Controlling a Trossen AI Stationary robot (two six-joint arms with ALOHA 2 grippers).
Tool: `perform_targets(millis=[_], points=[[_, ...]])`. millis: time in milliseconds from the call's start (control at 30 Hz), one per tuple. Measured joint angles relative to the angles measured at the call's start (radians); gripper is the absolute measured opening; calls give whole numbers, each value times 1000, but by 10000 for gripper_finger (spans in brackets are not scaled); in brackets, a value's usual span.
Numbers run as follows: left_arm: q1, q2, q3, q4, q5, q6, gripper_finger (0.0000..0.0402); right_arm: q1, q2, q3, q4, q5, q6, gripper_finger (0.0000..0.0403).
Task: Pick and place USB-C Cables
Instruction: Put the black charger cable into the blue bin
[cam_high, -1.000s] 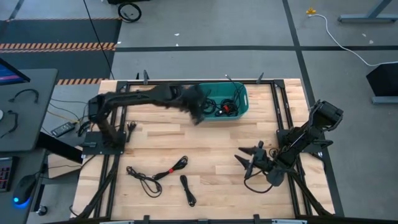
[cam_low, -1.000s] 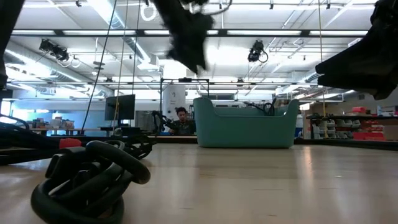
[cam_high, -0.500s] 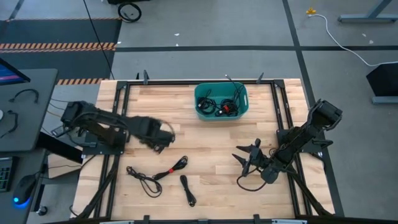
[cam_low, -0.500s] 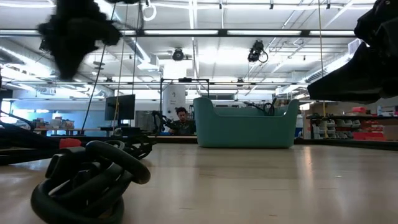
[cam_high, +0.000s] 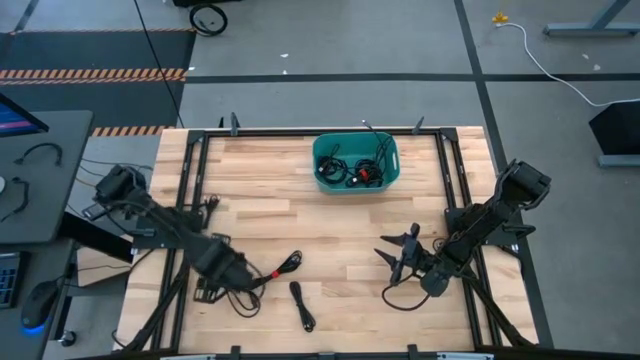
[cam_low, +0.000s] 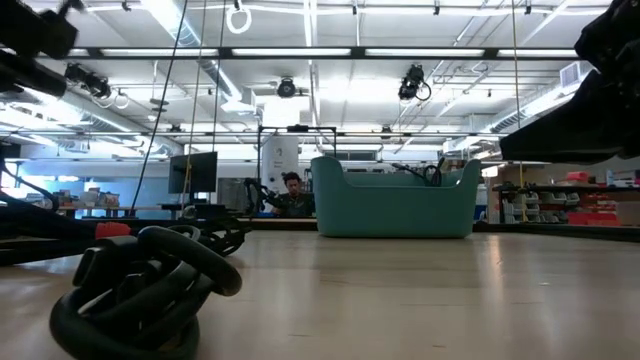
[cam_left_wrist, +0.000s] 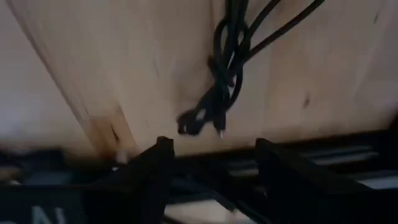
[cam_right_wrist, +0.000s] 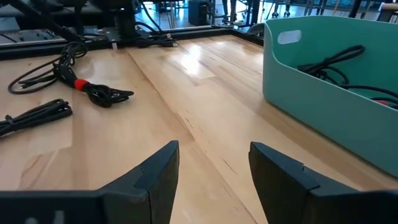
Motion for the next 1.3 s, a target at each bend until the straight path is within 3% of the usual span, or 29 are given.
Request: perform_targets(millis=[200, 500, 667, 867, 967, 1100, 1200, 1300], points=[[-84, 0, -90, 214, -51, -127, 235, 1, 0, 0, 1, 0, 3, 198], [-89, 1, -260, 430, -60, -225, 201, 1, 0, 0, 2, 0, 7, 198], [-87, 1, -298, 486, -55, -228, 157, 1, 0, 0, 3, 0, 7, 198], [-85, 1, -311, 503, -46, -326, 72, 1, 0, 0, 2, 0, 8, 198], [-71, 1, -311, 497, 28, -456, 55, 1, 0, 0, 2, 0, 8, 198], [-44, -2, -305, 435, 239, -574, 55, 1, 0, 0, 2, 0, 7, 198], [-36, -6, -252, 375, 369, -582, 55, 1, 0, 0, 1, 0, 6, 198], [-14, -16, -171, 306, 418, -577, 55, 1, 0, 0, 1, 0, 5, 198]])
